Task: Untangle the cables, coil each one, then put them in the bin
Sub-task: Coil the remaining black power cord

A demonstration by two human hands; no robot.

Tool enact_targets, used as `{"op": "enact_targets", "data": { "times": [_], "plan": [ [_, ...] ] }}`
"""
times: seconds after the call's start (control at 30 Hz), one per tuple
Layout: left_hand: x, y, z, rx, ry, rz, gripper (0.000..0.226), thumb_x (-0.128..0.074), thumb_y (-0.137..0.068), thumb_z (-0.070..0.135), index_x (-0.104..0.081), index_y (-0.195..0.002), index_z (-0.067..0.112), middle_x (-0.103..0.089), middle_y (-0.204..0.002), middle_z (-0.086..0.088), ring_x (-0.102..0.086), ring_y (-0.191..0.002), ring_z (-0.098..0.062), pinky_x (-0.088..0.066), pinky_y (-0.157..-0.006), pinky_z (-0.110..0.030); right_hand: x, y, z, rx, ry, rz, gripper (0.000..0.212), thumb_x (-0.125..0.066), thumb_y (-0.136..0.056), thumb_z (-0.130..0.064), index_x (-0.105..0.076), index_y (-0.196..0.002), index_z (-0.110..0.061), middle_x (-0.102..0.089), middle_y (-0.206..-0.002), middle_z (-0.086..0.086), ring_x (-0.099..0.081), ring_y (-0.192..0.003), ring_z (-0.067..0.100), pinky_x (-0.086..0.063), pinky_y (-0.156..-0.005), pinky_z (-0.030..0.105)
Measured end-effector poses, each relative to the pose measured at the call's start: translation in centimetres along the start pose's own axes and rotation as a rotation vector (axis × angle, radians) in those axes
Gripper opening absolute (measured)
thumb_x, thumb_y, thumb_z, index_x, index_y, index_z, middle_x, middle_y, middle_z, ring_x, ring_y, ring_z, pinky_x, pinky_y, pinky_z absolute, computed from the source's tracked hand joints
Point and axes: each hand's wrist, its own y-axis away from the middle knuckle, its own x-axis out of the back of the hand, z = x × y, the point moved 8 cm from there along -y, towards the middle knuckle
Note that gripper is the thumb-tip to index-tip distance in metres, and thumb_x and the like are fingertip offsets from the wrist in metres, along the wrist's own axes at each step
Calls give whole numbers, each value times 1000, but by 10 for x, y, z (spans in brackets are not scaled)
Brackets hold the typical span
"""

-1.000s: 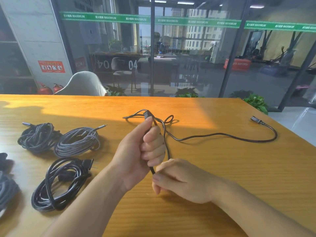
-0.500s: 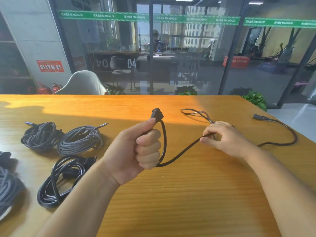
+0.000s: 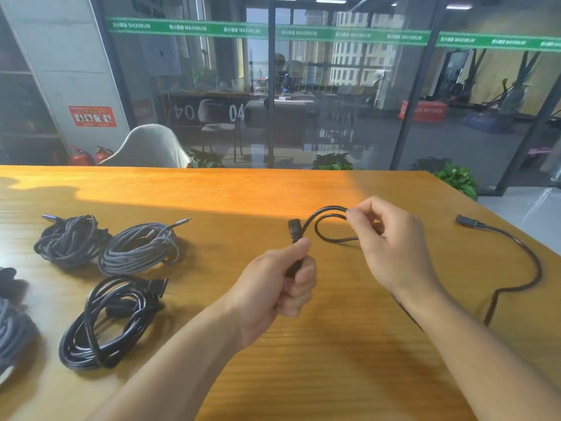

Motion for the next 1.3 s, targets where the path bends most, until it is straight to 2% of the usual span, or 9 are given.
{"op": "enact_targets", "data": {
  "times": [0.3,0.43,0.6,0.77,0.87,0.97,1.1,1.2,1.3],
  "plan": [
    [13,-10,-3,-95,-102,218,60,-30,-109,57,-45,-62,23,-24,-64,3,-21,-58,-19,-23,-53,-26,-29,27,-40,147,-97,-226,17,-66,-101,-18,-70,-85,-21,-67,-75,-10,-61,-68,18,-45,-60,24],
    [17,-10,-2,-166,-49,267,60,-28,-110,55,-43,-61,23,-20,-68,-2,-17,-62,-20,-18,-56,-30,-34,35,-50,197,-37,-224,17,-65,-102,-23,-69,-86,-24,-65,-79,-9,-60,-70,17,-45,-61,25],
    [13,-7,6,-200,17,258,65,-23,-101,73,-43,-65,22,-17,-75,-8,-15,-63,-21,-14,-61,-36,-33,41,-53,198,19,-197,17,-66,-102,-26,-68,-85,-25,-63,-78,-10,-58,-66,16,-44,-57,26],
    [16,-2,13,-230,-131,300,63,-33,-108,56,-57,-59,23,-26,-73,-9,-23,-64,-20,-22,-59,-31,-40,45,-57,225,77,-240,10,-65,-102,-33,-70,-95,-27,-62,-83,-17,-60,-70,7,-39,-58,13],
    [31,-1,20,-271,-122,394,57,-34,-112,44,-59,-69,16,-38,-65,-7,-31,-63,-22,-29,-60,-31,-44,46,-54,157,-19,-323,11,-64,-101,-39,-67,-107,-30,-66,-84,-15,-65,-69,11,-46,-57,19],
    [44,2,30,-350,-95,481,51,-33,-113,39,-53,-76,11,-30,-59,1,-24,-57,-17,-25,-57,-32,-46,45,-49,102,48,-393,15,-54,-104,-46,-58,-99,-33,-64,-70,-9,-61,-62,13,-46,-55,28],
    [55,4,34,-395,-124,544,55,-30,-114,38,-57,-75,10,-48,-64,-10,-39,-59,-20,-32,-57,-30,-61,55,-55,274,429,-596,25,-39,-107,-51,-60,-102,-38,-57,-75,-14,-53,-81,10,-42,-83,29],
    [50,1,30,-312,62,437,51,-30,-113,44,-48,-74,16,-60,-71,-10,-53,-63,-23,-33,-61,-36,-77,66,-38,85,173,-933,30,-42,-110,-45,-56,-136,-44,-66,-110,-18,-52,-113,4,-40,-104,31],
    [40,-1,31,-264,331,267,48,-32,-112,47,-39,-72,21,-42,-62,0,-44,-53,-19,-29,-52,-32,-81,68,-24,48,19,-1016,30,-46,-111,-34,-55,-137,-44,-57,-131,-26,-45,-133,-1,-37,-113,32]
  ]
}}
